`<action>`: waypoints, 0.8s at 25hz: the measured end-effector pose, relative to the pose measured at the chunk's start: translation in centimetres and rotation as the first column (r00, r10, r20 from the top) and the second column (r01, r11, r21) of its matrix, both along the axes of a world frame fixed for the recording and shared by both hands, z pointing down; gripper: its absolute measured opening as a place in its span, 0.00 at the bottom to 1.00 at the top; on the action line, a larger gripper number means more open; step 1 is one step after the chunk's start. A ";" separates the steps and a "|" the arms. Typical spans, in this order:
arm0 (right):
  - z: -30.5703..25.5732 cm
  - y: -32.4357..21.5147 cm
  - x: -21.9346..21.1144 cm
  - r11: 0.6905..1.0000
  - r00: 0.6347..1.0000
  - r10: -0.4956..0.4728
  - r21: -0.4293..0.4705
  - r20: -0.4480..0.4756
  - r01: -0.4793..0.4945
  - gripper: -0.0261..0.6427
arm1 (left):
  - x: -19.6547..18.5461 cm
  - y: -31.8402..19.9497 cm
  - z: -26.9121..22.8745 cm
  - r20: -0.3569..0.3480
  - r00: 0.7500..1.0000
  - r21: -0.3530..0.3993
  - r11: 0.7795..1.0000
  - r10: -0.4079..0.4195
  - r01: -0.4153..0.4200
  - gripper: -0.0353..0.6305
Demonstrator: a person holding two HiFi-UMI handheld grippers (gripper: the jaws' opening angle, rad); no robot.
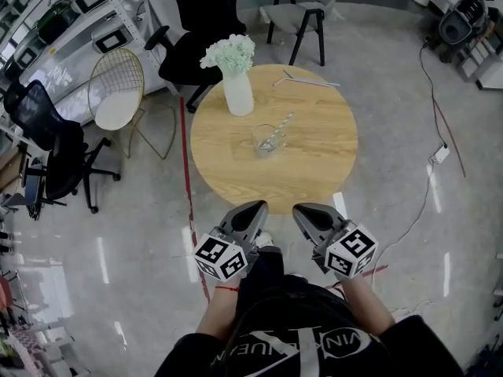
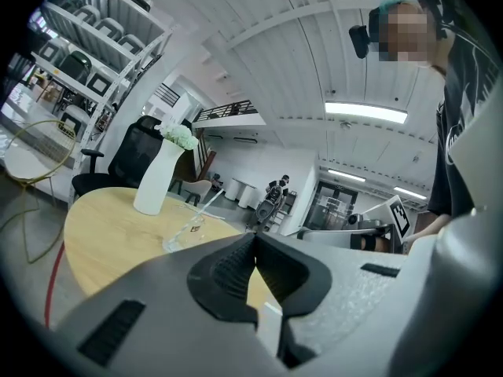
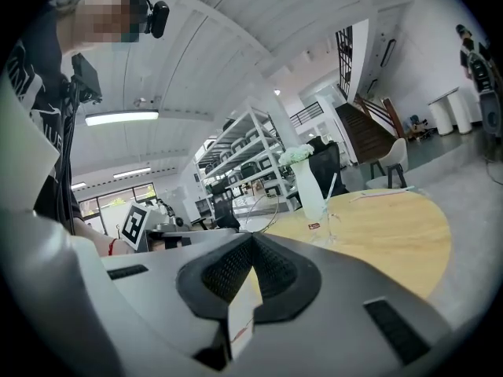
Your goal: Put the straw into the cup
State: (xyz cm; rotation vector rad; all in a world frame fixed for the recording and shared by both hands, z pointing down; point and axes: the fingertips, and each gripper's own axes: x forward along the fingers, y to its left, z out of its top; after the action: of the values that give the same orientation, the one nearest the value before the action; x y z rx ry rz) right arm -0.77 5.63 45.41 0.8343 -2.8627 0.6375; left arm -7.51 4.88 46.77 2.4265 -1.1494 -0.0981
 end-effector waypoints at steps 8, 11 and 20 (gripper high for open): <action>-0.9 4.7 1.2 1.000 1.000 0.000 0.020 -0.008 0.000 0.04 | 1.2 5.1 -0.9 -0.001 1.000 0.017 1.000 -0.010 0.010 0.06; -1.2 6.4 1.7 1.000 1.000 -0.002 0.032 -0.007 0.002 0.04 | 1.6 7.2 -0.9 0.000 1.000 0.021 1.000 -0.015 0.015 0.06; -2.4 11.3 3.3 0.998 1.000 -0.001 0.056 -0.007 0.001 0.04 | 2.7 12.6 -1.6 -0.003 0.999 0.041 0.999 -0.034 0.034 0.06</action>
State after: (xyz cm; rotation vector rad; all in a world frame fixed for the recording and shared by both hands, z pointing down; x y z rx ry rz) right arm 2.55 16.95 43.06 0.8410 -2.8866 0.5549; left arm -4.81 17.45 45.16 2.4428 -1.1994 -0.1360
